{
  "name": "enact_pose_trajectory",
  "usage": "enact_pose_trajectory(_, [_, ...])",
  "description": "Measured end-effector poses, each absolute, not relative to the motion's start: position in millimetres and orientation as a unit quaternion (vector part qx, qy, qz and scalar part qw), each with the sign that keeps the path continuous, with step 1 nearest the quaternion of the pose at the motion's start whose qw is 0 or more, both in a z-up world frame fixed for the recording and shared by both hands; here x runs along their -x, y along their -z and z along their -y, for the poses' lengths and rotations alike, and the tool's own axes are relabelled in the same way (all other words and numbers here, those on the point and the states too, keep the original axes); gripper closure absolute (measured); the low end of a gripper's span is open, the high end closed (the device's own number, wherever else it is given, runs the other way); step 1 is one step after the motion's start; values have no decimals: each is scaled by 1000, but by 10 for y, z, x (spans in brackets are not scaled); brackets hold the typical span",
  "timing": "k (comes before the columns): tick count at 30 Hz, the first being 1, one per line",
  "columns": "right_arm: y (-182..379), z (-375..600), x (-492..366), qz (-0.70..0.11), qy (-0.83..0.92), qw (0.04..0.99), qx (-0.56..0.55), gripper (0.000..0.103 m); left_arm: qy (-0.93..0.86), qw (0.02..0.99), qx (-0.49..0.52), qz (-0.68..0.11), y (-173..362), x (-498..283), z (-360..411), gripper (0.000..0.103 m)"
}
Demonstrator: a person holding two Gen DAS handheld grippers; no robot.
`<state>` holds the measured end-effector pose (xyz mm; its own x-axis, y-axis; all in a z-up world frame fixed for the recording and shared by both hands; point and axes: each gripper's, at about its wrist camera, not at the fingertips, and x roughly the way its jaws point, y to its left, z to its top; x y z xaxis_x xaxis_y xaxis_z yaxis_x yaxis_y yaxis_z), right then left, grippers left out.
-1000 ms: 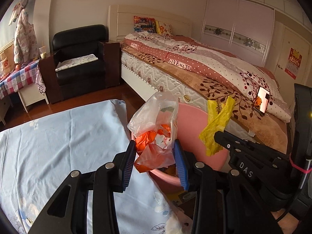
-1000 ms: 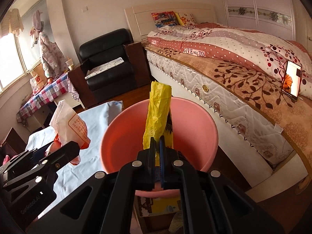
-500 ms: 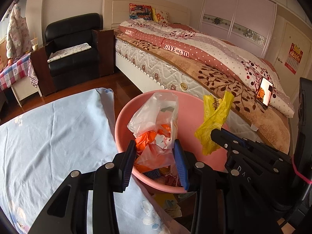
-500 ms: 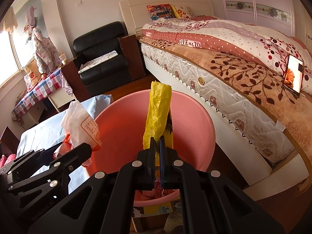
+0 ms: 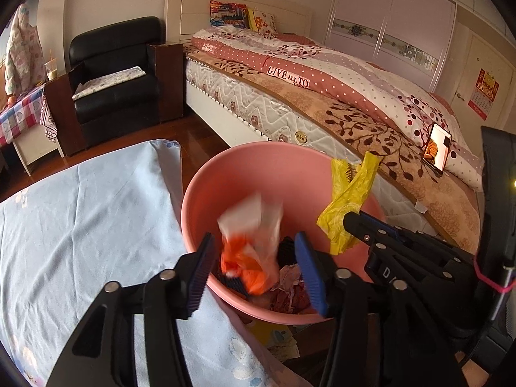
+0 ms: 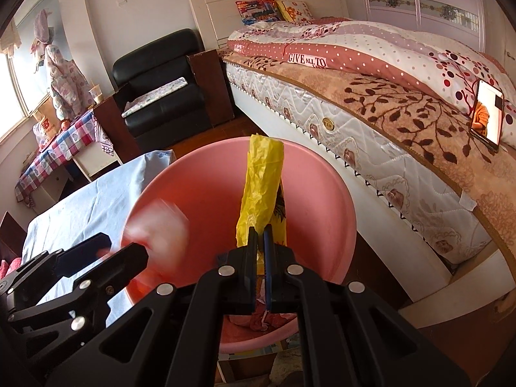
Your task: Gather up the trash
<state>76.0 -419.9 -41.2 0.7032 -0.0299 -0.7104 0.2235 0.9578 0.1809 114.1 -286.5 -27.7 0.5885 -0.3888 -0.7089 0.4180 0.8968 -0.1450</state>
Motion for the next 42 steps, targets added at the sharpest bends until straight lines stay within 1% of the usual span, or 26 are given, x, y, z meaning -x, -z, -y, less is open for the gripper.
enact_pose_trajectory(5, [470,4231,-787,-388,67,908,-143,96,224,891,-9,-395,280,-1167,2832,42])
enact_pose_trajectory(8, [475,4240,-769,-386,63,908,-150,90,222,892,-7,-393,265,-1156,2809,41])
enact_pose_trajectory(10, [460,4241,-744,-382,61,910,-151,84,222,893,-6,-391,248,-1137,2791,41])
enact_pose_trajectory(13, [400,4226,-689,-371,55,915,-149,78,219,897,-7,-383,205,-1089,2771,41])
enact_pose_trajectory(20, [206,4153,-533,-344,47,928,-136,75,212,904,2,-372,86,-981,2688,41])
enact_pose_trajectory(24, [126,4138,-465,-335,46,932,-133,70,207,908,0,-364,24,-903,2652,41])
enact_pose_trajectory(35, [-58,3963,-167,-312,39,942,-120,69,193,922,4,-335,-203,-650,2462,41])
enact_pose_trajectory(39, [-117,3857,-57,-302,27,945,-123,60,188,928,0,-323,-274,-528,2367,44])
enact_pose_trajectory(42, [-167,3747,24,-294,24,948,-117,59,180,931,0,-317,-330,-438,2265,46])
